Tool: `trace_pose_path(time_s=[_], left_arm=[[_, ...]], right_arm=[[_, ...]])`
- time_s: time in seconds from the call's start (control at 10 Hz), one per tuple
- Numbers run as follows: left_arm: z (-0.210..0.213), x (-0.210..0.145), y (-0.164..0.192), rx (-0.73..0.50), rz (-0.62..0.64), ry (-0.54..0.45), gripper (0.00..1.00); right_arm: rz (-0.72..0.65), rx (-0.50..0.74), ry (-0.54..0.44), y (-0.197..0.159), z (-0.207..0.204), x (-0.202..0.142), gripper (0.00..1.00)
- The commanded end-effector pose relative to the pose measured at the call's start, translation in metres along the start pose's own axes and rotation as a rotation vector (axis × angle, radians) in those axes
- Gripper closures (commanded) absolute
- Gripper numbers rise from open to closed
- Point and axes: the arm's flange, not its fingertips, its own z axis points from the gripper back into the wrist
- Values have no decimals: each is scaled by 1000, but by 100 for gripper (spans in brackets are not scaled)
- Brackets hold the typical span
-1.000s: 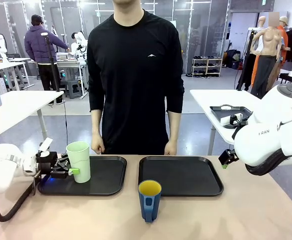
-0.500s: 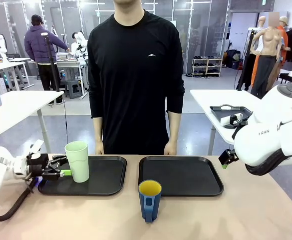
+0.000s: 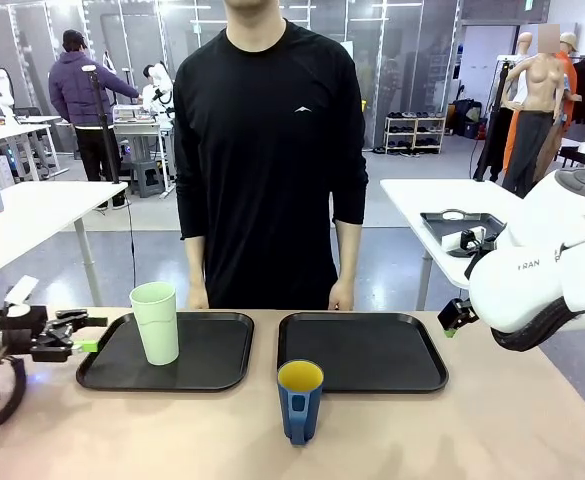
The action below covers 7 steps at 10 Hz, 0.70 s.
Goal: Sort and store the cups by type.
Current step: Place the picked Reusable plastic cup into the Flat Tray indicated by the person.
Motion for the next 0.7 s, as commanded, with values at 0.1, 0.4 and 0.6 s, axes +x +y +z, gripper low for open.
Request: trace_pose_path(time_s=[0.1, 0.4, 0.6], left_arm=[[12, 27, -20, -34, -37, 67, 0], [16, 21, -9, -12, -27, 35, 0], [16, 21, -9, -12, -27, 35, 0]], right_arm=[[-1, 2, 1, 0, -1, -1, 0], [-1, 2, 1, 0, -1, -1, 0], [-1, 2, 1, 0, -1, -1, 0]])
